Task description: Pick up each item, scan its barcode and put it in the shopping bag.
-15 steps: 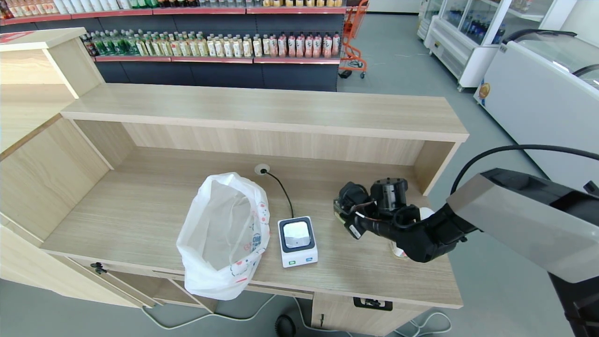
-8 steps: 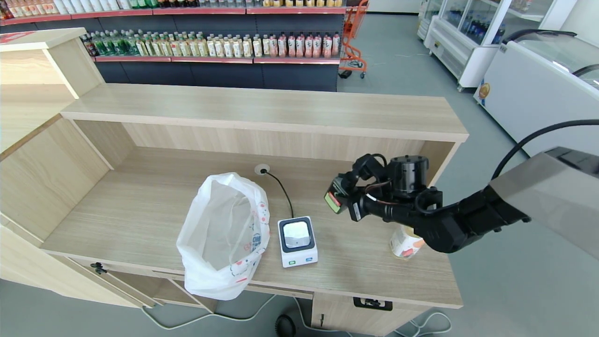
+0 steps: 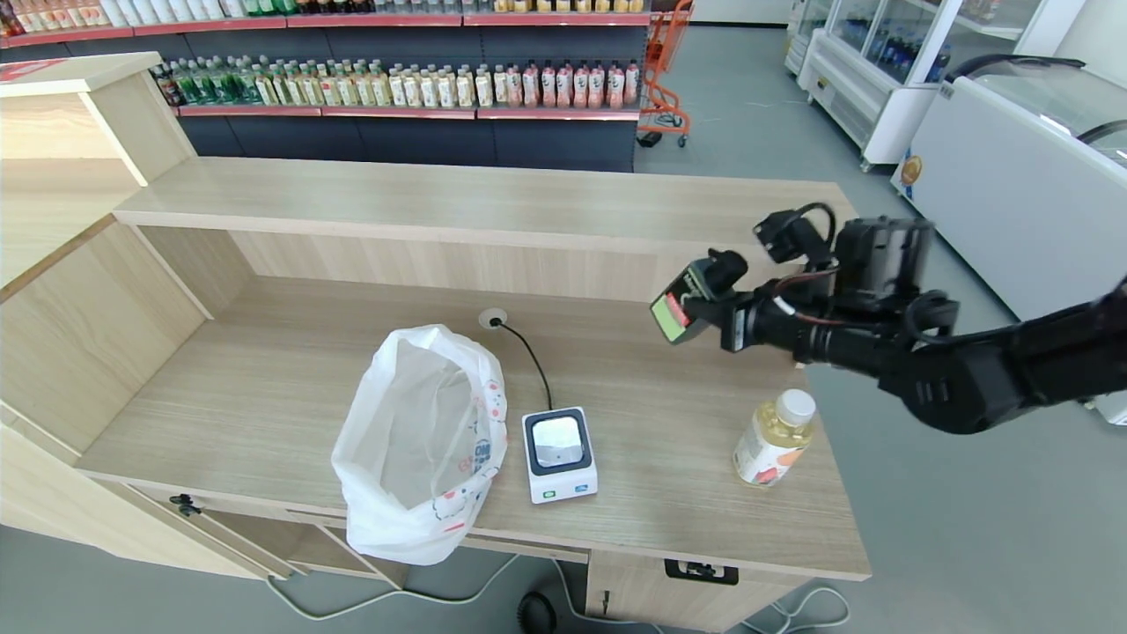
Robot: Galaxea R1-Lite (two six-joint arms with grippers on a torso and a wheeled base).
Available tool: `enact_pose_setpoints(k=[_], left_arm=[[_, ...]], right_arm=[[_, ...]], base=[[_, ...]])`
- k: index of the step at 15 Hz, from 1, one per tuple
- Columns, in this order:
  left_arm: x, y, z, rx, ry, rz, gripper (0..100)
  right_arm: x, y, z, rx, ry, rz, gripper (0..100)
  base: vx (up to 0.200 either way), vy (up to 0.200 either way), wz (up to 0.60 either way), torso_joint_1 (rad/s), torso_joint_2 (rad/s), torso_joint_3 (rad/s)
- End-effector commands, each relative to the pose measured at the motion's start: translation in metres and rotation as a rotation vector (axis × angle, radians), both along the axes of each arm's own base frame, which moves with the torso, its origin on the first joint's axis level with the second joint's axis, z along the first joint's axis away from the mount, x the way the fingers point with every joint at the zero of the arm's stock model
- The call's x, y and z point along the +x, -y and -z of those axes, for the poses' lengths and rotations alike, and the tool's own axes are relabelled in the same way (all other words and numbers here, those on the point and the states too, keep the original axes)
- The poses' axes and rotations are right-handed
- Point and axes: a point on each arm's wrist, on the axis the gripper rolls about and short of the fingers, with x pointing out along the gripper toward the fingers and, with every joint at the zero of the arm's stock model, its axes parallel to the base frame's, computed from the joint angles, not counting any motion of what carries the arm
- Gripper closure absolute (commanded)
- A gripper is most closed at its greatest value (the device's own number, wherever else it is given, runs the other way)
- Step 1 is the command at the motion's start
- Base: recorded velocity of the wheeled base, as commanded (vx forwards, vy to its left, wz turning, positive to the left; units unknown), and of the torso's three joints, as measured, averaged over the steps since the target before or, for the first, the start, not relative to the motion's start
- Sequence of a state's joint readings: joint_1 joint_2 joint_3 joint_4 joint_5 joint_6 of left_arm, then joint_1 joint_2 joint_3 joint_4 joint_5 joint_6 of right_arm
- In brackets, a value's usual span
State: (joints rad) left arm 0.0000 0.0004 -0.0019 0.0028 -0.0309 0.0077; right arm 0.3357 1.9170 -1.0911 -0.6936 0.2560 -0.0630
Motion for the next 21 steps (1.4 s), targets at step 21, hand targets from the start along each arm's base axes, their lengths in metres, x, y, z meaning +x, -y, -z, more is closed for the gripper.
enact_pose_setpoints(k=[21], left_arm=[[0.000, 0.000, 0.000, 0.000, 0.000, 0.000, 100]], right_arm=[[-0.251, 0.052, -0.070, -1.035, 2.446, -0.444, 100]], base=[[0.000, 0.000, 0.00, 0.000, 0.00, 0.000]])
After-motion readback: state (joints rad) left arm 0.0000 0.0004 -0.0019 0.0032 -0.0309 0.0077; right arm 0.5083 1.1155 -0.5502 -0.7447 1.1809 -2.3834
